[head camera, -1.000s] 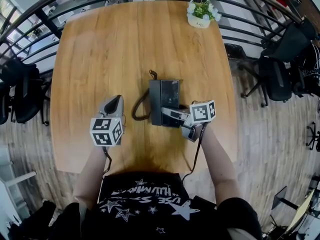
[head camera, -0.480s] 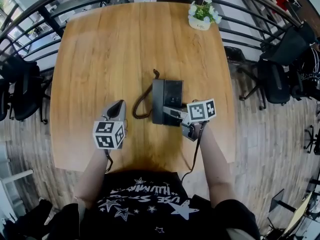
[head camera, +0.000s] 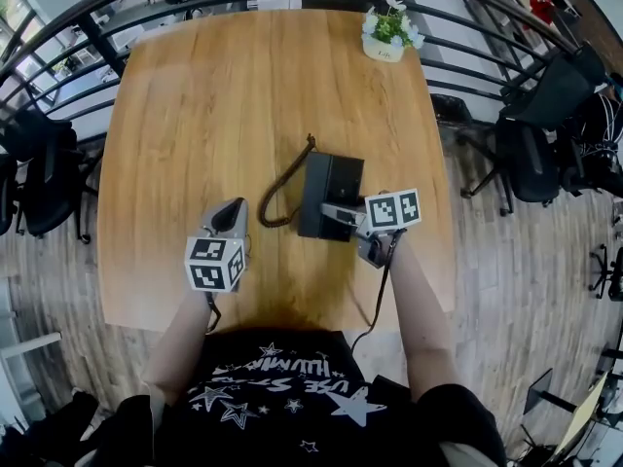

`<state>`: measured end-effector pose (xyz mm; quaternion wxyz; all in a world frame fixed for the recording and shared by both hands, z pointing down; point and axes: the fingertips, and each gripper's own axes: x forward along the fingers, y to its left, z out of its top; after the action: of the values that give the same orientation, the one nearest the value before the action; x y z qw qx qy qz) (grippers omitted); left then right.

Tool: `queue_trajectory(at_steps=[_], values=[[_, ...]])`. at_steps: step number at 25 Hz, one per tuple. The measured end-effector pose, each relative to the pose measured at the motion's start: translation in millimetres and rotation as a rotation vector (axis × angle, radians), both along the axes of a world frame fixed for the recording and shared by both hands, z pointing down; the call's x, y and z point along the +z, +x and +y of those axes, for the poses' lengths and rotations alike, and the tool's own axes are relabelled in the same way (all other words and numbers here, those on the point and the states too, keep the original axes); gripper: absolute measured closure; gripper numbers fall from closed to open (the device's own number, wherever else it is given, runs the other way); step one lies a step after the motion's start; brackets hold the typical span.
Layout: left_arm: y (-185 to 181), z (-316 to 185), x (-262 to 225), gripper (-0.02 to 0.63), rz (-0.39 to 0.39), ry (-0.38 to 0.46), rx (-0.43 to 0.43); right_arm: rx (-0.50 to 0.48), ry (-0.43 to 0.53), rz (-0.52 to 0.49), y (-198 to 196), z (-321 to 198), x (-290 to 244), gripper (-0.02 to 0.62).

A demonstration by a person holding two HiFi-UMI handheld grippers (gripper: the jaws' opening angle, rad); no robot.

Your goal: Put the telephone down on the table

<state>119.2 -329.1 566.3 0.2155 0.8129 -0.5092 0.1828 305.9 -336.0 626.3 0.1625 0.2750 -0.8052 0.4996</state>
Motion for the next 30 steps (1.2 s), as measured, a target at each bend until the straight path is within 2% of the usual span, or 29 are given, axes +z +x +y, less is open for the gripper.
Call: queue_trajectory(at_steps=[8,14,18,22,26,30], values=[[-1.8,10.6,-0.4,0.604,-0.005,0.001,0.008,0.036,0.033,0.046,5.4,-3.0,0.3,0.258],[-15.2,16.3,-6.1,0.604,0.000,0.009,-0.010,0.115,0.069,0.087,14.5,-0.2,-1.5,0.258],[-26.4,21.7,-14.5,0.604,0.001,0.030,-0.014,0.183,0.102,0.115,26.5,9.2,-8.1,0.322],[-33.3,28.2,-17.4,0.604,0.022,0.029,-0.022,0.248,0.144,0.132,35.0,20.0,-20.1,0.342],[-34.4,36.6,-19.6,0.604,0.038,0.035,-0.003,0.362,0.216,0.147,45.6,25.4,-39.4,0.387],[-42.8,40.6,-26.7,0.604,0.040,0.055,0.037,0.408,0.279,0.190,38.8,29.9,-58.3,0.446]])
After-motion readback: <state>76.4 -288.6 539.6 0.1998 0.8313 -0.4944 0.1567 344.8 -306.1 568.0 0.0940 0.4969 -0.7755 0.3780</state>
